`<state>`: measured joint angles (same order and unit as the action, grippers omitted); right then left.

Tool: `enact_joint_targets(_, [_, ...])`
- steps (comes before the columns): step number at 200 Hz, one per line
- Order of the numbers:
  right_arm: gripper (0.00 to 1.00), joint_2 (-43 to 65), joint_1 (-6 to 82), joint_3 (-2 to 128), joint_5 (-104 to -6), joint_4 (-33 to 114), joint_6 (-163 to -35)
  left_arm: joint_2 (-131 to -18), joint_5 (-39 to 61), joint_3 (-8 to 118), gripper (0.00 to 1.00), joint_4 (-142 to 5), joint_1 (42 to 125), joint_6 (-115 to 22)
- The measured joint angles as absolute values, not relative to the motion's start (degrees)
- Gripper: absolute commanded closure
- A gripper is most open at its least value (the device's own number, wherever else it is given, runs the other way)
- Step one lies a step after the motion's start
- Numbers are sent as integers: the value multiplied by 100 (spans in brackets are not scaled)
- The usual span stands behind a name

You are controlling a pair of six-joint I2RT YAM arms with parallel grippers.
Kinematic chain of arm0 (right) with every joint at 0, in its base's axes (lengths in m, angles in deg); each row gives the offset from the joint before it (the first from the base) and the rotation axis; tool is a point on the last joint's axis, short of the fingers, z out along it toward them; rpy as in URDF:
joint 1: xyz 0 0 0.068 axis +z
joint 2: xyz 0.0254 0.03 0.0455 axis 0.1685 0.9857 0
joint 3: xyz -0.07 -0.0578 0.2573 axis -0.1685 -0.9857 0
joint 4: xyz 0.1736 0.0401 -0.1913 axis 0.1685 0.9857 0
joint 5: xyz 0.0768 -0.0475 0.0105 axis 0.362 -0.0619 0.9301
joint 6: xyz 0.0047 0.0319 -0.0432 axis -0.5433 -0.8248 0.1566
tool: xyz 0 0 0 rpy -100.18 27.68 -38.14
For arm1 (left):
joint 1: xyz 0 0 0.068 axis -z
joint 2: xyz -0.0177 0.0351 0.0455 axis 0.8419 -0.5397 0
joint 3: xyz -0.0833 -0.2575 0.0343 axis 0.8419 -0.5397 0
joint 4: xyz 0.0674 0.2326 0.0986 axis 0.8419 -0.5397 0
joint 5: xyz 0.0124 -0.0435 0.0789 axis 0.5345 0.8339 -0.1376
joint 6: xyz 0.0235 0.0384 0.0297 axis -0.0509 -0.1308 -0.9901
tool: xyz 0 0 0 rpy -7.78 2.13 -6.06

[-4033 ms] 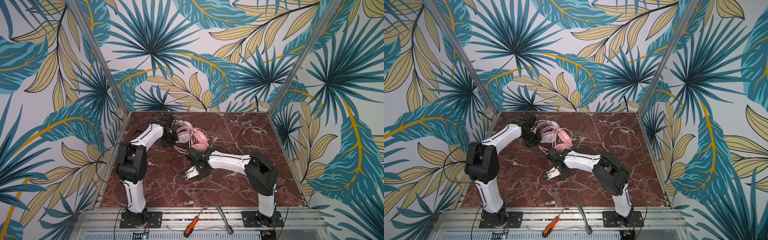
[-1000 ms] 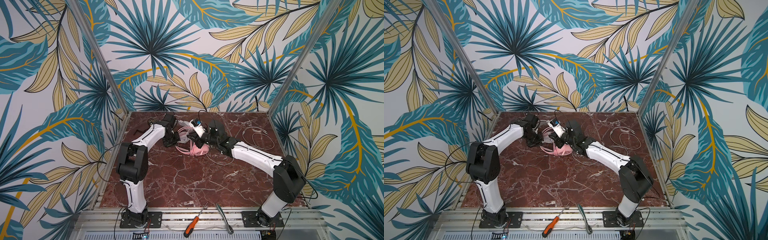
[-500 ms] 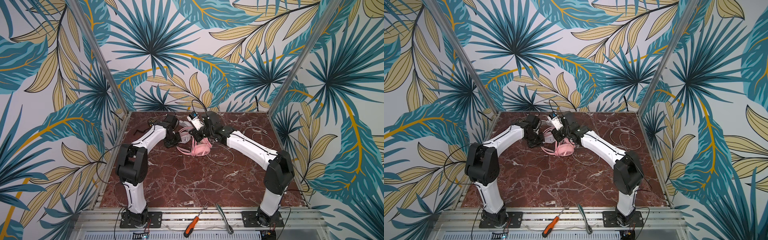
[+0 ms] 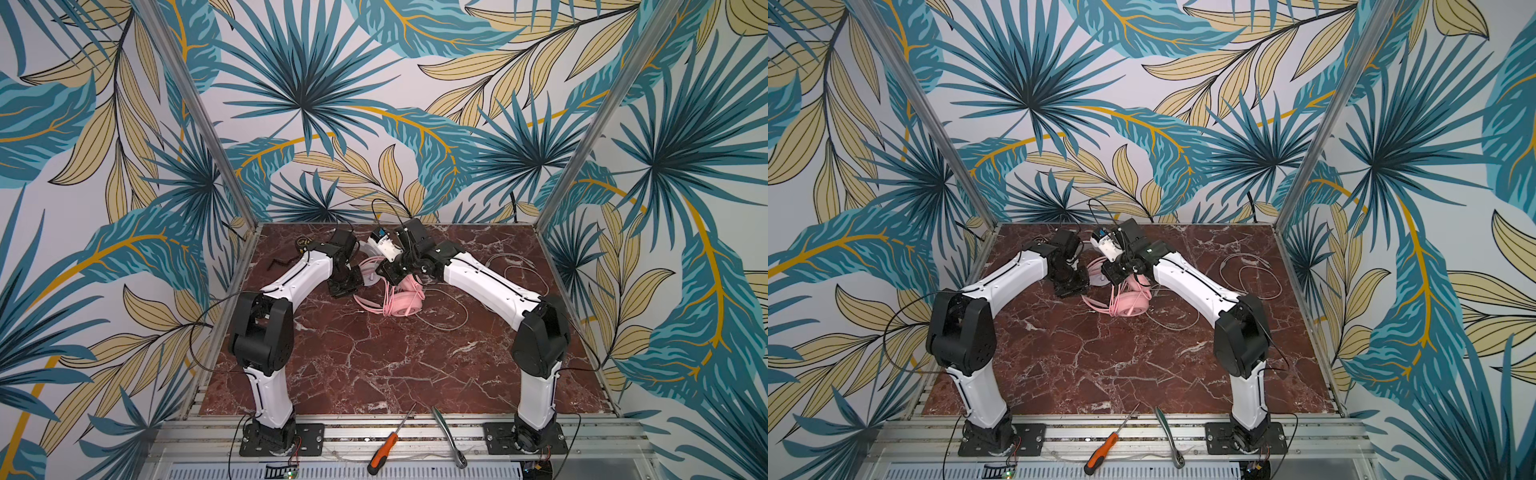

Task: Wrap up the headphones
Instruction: 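Tuck the USB plug into the cable loops and open the right gripper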

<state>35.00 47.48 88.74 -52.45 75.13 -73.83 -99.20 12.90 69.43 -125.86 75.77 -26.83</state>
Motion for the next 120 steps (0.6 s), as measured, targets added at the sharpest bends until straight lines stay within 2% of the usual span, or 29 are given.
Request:
enact_joint_targets(94, [97, 3834, 4947, 9134, -5520, 8114, -7044, -9730, 1290, 6978, 100, -12726, 7643, -2648])
enact_joint_targets(120, [89, 4016, 4947, 9318, -5689, 8259, -7068, -9725, 1284, 6978, 100, -12767, 7650, -2629])
